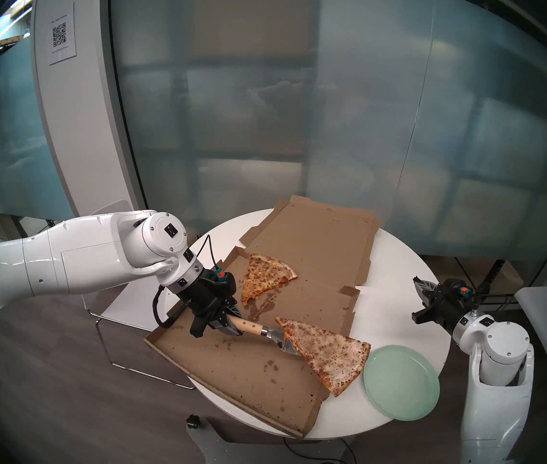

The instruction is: Put pizza slice onto the plate

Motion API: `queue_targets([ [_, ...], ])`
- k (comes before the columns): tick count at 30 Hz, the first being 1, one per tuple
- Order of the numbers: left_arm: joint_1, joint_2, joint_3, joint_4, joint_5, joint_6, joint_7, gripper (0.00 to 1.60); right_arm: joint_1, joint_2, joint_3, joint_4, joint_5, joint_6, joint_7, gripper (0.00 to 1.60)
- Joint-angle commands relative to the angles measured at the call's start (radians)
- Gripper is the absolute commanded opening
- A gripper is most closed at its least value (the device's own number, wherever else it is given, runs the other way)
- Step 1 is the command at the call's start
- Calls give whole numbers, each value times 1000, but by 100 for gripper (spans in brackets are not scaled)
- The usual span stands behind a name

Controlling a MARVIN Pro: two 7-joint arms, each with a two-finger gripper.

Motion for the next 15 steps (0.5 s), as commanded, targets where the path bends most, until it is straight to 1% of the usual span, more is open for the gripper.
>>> queue_targets([
  [1, -22, -85, -22, 22, -3, -4, -1, 0, -34, -10, 51, -40, 25, -20, 7, 0],
  [15, -21, -230, -18, 111, 8, 3, 1, 0, -51, -31, 163, -42, 65, -33, 24, 0],
])
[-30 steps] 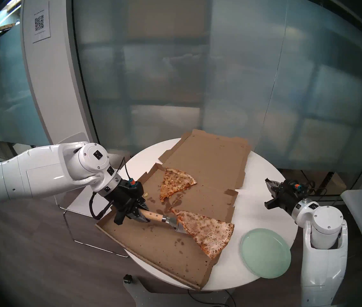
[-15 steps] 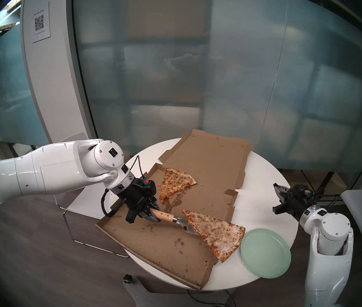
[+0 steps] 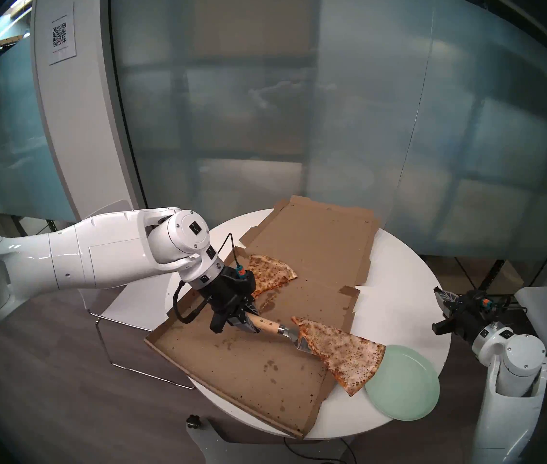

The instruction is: Put pizza slice onto the plate

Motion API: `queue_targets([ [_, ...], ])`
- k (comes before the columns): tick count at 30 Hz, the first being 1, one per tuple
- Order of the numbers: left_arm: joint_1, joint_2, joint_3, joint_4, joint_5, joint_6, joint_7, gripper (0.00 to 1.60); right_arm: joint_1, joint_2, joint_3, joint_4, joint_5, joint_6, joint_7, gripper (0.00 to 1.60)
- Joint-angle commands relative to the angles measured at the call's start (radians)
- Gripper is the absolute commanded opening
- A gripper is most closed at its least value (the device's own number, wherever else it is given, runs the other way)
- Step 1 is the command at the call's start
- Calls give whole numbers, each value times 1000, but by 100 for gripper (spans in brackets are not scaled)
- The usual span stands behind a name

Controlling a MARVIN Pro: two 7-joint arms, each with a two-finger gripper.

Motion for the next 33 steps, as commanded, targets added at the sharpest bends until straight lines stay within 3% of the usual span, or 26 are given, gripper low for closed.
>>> queue_targets([
  [1, -19, -102, -18, 33, 2, -3, 1, 0, 0, -10, 42, -22, 28, -14, -4, 0],
  [20, -11, -315, -5, 150, 16, 3, 3, 0, -17, -37, 123, -11, 64, -34, 14, 0],
  [33, 2, -417, 12, 216, 19, -2, -2, 0, -3, -30, 163, 6, 81, -37, 29, 0],
])
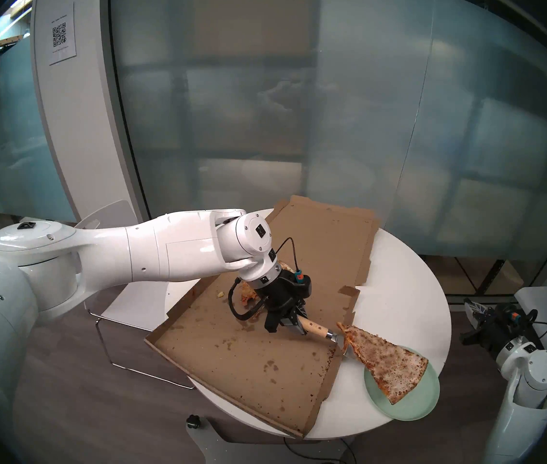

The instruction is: Put pizza slice onto the plate

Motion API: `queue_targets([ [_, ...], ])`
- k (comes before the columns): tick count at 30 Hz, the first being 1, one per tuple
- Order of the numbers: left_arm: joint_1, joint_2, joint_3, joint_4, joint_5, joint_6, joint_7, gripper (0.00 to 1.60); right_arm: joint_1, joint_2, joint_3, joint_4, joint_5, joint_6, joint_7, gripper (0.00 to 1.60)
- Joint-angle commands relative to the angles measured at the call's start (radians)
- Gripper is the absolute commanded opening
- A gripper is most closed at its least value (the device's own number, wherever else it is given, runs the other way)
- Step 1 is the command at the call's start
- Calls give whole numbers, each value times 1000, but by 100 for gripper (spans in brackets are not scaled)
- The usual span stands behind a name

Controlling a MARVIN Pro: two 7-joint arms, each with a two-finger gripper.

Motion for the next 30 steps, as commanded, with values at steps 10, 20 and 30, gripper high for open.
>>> queue_targets([
  [10, -1, -150, 8, 78, 14, -8, -10, 0, 18, 17, 44, 7, 31, -9, 13, 0],
  [20, -4, -208, 23, 120, 32, -15, -25, 0, 21, 20, 77, 31, 44, -19, 24, 0],
  [30, 0, -232, 31, 146, 49, -14, -22, 0, 19, 19, 104, 46, 57, -32, 40, 0],
])
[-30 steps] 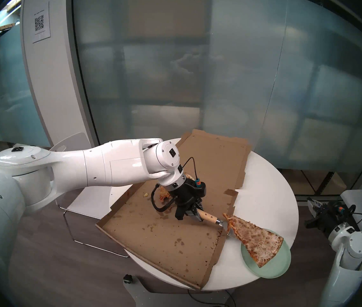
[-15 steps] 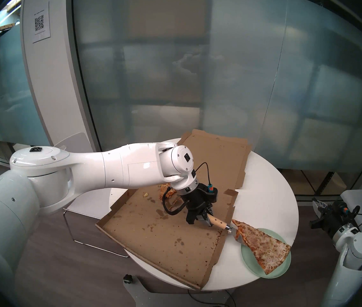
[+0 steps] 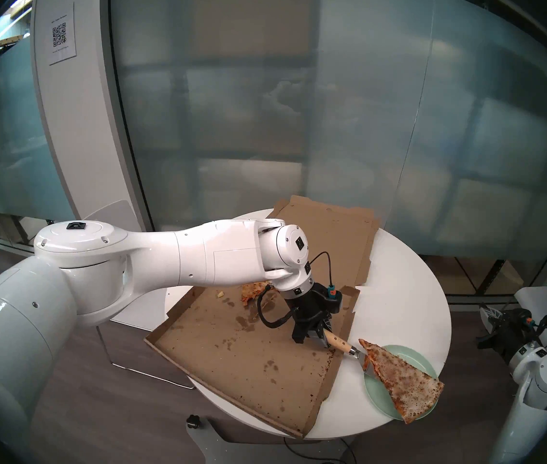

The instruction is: Put pizza slice onto the plate

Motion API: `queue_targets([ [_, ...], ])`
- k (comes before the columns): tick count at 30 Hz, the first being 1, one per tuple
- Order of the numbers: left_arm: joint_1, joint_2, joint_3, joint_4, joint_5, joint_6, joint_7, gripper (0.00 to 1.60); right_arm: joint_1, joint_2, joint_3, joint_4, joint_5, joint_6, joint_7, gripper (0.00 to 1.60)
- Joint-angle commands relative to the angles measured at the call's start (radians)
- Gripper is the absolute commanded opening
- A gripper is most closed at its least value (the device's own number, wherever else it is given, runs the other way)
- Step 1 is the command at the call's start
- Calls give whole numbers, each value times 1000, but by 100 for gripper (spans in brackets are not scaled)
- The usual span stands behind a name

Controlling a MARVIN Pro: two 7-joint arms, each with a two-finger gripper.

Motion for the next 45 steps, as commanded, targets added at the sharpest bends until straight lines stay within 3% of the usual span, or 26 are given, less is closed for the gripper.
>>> queue_targets([
  [1, -11, -37, -9, 8, 7, -2, 8, 0, 7, 5, 14, -4, 18, -15, 7, 0],
  [22, -32, -73, -2, 55, 46, -3, 8, 0, 15, -5, 43, 5, 31, -27, 29, 0],
  [45, -67, -72, 8, 23, 134, 32, 9, 0, 26, -8, 49, 7, 33, -29, 44, 0],
])
